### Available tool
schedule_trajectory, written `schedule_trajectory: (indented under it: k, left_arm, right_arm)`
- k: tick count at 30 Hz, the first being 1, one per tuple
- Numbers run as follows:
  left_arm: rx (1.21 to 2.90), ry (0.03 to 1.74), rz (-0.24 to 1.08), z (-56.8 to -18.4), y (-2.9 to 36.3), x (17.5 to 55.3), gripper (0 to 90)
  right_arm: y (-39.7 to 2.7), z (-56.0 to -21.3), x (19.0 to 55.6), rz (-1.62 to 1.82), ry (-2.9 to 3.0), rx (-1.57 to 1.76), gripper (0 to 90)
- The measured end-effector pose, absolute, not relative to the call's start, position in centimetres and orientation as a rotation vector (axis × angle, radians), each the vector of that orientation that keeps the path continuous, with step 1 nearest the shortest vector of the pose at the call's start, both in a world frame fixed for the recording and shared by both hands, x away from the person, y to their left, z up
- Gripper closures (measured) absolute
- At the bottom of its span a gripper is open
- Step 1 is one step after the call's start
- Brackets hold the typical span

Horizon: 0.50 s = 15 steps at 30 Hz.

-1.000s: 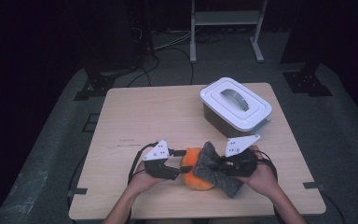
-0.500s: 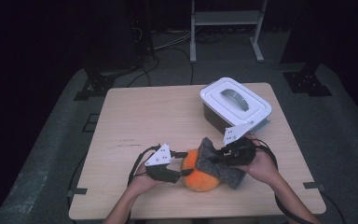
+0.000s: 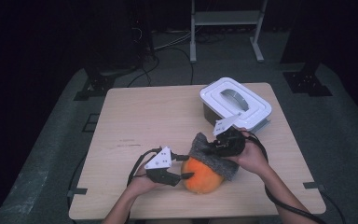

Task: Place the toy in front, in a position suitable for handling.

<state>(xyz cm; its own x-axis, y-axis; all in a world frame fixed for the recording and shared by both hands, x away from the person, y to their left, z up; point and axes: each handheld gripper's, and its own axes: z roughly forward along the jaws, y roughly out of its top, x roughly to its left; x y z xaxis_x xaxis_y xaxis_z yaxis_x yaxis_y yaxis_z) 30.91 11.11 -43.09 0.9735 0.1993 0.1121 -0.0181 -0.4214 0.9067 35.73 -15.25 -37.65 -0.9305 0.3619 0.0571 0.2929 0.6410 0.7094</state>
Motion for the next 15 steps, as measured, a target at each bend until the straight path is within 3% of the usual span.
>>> schedule_trajectory:
  k: [7, 15]
  left_arm:
    - [2.003, 0.151, 0.249, -43.2, 11.3, 31.1, 42.1]
    - [2.012, 0.221, 0.249, -43.7, 12.2, 32.0, 41.9]
  right_arm:
    - [-18.5, -38.5, 33.6, 1.177, 2.729, 0.623, 78.1]
    - [-18.6, -38.2, 31.5, 1.165, 2.720, 0.548, 78.1]
